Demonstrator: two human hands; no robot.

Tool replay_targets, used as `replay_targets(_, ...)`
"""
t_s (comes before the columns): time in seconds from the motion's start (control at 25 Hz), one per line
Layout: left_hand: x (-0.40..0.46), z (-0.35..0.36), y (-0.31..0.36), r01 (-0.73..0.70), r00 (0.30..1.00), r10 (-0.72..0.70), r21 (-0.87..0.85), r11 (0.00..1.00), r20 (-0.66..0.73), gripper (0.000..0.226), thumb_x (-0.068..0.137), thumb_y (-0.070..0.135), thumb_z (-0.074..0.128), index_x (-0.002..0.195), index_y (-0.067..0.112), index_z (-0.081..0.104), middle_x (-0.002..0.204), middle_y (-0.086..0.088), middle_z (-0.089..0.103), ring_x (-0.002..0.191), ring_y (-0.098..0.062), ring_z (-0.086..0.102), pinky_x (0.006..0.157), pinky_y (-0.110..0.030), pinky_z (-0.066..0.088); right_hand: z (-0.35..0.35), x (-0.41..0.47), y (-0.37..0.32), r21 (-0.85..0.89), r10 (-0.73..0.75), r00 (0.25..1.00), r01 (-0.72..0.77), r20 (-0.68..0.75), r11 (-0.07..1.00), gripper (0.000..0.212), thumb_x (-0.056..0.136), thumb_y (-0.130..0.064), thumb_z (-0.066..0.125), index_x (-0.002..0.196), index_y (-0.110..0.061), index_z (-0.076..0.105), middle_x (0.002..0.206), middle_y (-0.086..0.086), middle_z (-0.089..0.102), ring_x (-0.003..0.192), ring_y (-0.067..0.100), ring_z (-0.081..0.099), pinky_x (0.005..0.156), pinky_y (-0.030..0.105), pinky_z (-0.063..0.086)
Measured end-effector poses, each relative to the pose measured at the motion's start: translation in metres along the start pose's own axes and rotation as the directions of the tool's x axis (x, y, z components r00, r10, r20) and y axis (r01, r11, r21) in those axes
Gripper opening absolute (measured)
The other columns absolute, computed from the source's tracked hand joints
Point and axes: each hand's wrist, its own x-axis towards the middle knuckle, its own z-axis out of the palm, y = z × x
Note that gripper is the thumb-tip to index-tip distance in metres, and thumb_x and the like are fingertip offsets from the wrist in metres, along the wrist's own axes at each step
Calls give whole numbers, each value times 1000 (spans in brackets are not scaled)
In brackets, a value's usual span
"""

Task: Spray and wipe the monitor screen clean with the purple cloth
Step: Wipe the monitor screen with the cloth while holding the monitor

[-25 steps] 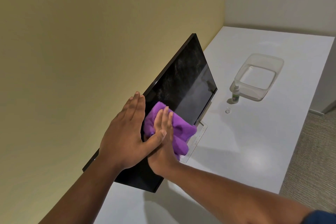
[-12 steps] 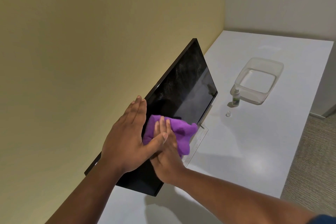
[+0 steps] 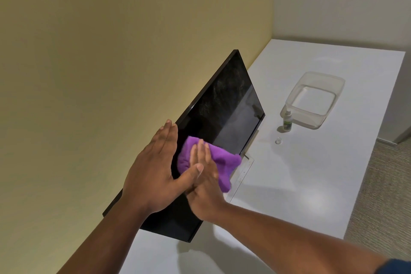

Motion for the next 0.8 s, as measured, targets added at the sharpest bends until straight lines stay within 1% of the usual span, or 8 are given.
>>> replay_targets(0.16,1,-1,2,-6,1000,6,-1,1000,-2,107,81,92,17,164,28,-3,168,13,-12,155,-2,-7,122,-28,8,-14,37,1,66,352,926,-346,-133,936,86,103,-35,48,161,-15,-12,171,6,-14,158,26,-9,128,49,1)
replay_targets(0.28,0,0,3,5,1000,-5,3,1000,-8,104,82,89,19,164,28,-2,168,13,-12,154,-2,-7,122,-27,7,-6,55,-22,-15,192,947,-203,-259,979,90,99,-45,46,159,-23,-19,170,-2,-16,156,23,-5,119,46,-1)
replay_targets(0.4,0,-1,3,3,1000,-3,-12,1000,-1,103,82,88,21,163,29,-3,169,13,-10,155,-3,-5,125,-30,10,13,24,-4,-219,27,985,-65,-169,974,89,100,-45,46,162,-22,-14,170,-1,-21,158,23,-8,121,41,9)
replay_targets(0.48,-1,-1,2,-3,1000,3,-3,1000,7,103,83,88,22,163,29,-4,169,13,-12,155,-2,-7,125,-29,10,12,9,22,-326,84,981,-138,-176,935,89,99,-39,49,162,-19,-9,169,2,-17,158,26,-4,123,46,19)
replay_targets(0.56,0,-1,1,-4,1000,4,9,1000,5,104,82,91,19,163,29,-6,169,14,-14,154,-1,-9,123,-27,7,2,20,28,-231,170,957,-225,-236,947,84,99,-37,46,159,-18,-9,170,5,-10,159,26,-1,126,50,15)
replay_targets(0.64,1,-1,1,-1,1000,1,13,1000,5,107,81,93,14,163,28,-5,169,12,-13,155,-2,-9,123,-28,7,-5,51,10,-83,140,956,-166,-257,983,90,100,-36,47,158,-25,-21,170,2,-18,157,19,-15,128,48,0)
replay_targets(0.72,1,0,2,9,1000,-9,13,1000,-5,108,80,94,13,163,28,-4,170,10,-9,156,-4,-5,125,-30,10,-6,73,-13,-74,75,954,-101,-290,992,103,100,-30,56,154,-31,-32,163,-10,-36,153,11,-27,122,43,-11)
replay_targets(0.8,1,0,2,19,1000,-19,6,1000,-9,107,80,94,13,163,29,-4,170,10,-8,156,-4,-4,125,-31,12,-4,67,-14,-169,13,962,-61,-273,984,97,103,-32,53,155,-27,-29,163,-10,-37,153,12,-26,125,45,-3)
